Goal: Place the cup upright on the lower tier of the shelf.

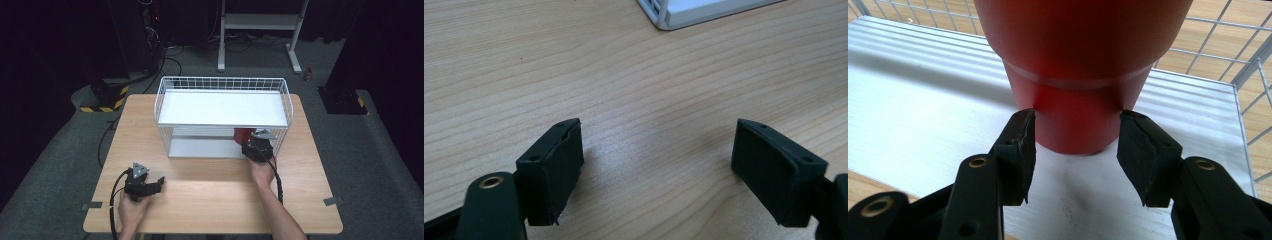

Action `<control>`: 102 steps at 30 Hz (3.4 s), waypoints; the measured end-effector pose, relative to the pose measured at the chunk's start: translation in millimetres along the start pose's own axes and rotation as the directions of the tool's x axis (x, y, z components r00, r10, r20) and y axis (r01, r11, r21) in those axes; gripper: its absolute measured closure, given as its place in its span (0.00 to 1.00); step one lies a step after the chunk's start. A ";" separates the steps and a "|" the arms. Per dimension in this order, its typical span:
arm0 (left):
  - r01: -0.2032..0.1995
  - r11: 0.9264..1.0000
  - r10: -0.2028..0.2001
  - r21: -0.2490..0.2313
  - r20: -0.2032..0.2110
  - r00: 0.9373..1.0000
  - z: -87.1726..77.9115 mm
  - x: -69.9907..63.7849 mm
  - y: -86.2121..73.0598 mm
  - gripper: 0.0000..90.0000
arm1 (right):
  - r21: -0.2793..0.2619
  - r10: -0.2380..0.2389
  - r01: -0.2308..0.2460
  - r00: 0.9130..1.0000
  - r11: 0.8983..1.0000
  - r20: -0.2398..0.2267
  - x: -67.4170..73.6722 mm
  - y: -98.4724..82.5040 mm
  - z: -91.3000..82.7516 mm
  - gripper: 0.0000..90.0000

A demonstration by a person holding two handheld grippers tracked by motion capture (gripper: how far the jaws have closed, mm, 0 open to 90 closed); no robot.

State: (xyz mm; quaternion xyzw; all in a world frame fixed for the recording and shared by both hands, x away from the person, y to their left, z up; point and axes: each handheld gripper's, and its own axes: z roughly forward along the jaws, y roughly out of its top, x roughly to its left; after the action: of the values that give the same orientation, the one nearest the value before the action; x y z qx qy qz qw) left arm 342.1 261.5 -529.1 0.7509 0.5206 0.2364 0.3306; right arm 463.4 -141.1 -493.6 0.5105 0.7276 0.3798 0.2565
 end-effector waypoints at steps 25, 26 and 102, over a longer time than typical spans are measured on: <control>0.000 1.000 0.000 -0.001 -0.003 1.000 0.0 -0.2 0.0 0.23 | 0.002 0.004 -0.004 1.000 1.000 -0.020 -1.1 1.7 3.4 0.53; 0.000 1.000 0.000 -0.001 -0.003 1.000 0.0 -0.2 -0.1 0.23 | -0.002 0.003 -0.003 1.000 1.000 -0.023 -1.7 2.1 2.4 0.53; -0.001 1.000 0.001 -0.001 -0.005 1.000 -0.1 -0.2 0.0 0.23 | -0.177 0.060 -0.084 0.989 0.981 -0.132 -78.7 -52.4 -125.4 0.39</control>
State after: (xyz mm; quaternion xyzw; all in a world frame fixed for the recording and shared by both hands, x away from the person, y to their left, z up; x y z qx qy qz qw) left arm 341.9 261.4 -529.0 0.7506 0.5208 0.2385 0.3294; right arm 366.6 -261.3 -464.6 0.4860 0.6855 0.4851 0.2419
